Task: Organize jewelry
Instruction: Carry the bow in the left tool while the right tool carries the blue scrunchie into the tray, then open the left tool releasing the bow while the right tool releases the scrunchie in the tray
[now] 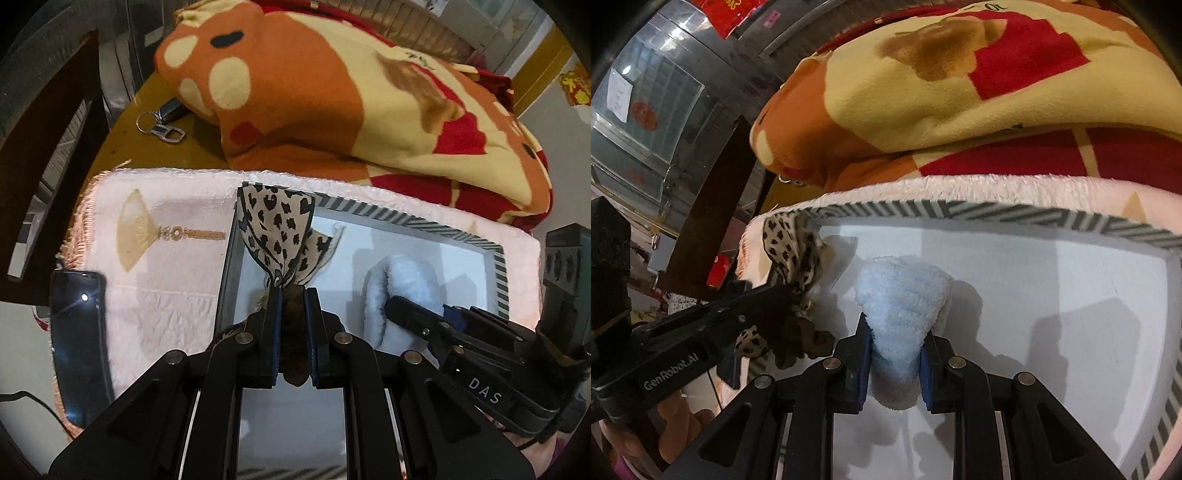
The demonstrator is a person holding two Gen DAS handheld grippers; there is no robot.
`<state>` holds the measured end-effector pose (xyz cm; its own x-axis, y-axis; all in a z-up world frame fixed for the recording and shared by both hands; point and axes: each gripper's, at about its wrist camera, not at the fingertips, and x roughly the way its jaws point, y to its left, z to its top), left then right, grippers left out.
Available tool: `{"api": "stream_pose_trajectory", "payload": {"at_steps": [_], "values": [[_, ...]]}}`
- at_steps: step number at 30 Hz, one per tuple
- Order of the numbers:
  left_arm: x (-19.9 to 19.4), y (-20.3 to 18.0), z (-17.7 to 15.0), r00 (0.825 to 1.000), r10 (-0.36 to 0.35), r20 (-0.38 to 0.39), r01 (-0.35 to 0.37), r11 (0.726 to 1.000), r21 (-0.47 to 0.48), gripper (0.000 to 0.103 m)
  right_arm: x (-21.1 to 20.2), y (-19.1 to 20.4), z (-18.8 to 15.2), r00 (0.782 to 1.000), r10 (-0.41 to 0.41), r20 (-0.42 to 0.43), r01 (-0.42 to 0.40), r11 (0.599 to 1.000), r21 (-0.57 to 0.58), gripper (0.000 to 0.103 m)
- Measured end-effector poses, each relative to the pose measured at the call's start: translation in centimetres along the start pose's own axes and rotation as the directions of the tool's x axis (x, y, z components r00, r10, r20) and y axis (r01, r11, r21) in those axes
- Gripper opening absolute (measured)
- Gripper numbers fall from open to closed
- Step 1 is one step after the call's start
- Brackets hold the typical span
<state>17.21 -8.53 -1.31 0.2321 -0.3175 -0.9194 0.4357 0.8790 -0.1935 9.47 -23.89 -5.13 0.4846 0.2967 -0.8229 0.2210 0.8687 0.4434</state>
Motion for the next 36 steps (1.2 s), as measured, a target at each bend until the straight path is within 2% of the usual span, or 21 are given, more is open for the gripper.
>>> {"api": "stream_pose_trajectory", "payload": {"at_steps": [2,4,6,7,9,15,23,36], "values": [[0.4,0.2,0.1,1.0,-0.002,0.001,0.002,1.0,-0.007,0.01,0.5,0.0,0.4,1.0,-0.019,-0.001,0.019,1.0,-0.01,0.023],[0.6,0.5,0.1,1.0,0.003,0.003,-0.003,1.0,-0.021,0.017,0.6,0.0,0.5,1.0,-0.018,0.001,0.018,1.0,-0.013,0.031],[0.7,0.7,0.1,1.0,0.009,0.003,-0.009,0.999,-0.041,0.029,0.3,-0.1,0.6,1.0,-0.005,0.018,0.005,1.0,-0.009,0.048],[0.7,0.8,0.1,1.0,0.006,0.004,-0.006,0.998,-0.056,0.037,0.0,-0.2,0.4,1.0,0.0,0.029,0.0,1.0,-0.008,0.049],[0.6,1.4,0.1,1.0,-0.012,0.004,0.012,0.996,-0.088,0.042,-0.7,-0.5,0.3,0.999,0.001,0.047,0.0,1.0,-0.005,0.049],[-0.3,1.8,-0.6,1.0,-0.014,0.003,0.014,0.995,-0.1,0.042,-2.9,-1.4,-0.2,0.998,0.005,0.055,-0.006,1.0,0.023,0.049],[-3.3,0.5,-3.4,0.999,0.023,0.037,-0.022,0.999,-0.039,0.043,-5.4,0.0,-2.3,0.999,-0.003,0.043,0.002,1.0,0.003,0.049],[-7.5,-0.7,-10.2,0.988,0.126,0.087,-0.128,0.992,0.015,0.043,-10.7,2.5,-10.1,0.997,-0.055,0.049,0.058,0.996,-0.061,0.052]]}}
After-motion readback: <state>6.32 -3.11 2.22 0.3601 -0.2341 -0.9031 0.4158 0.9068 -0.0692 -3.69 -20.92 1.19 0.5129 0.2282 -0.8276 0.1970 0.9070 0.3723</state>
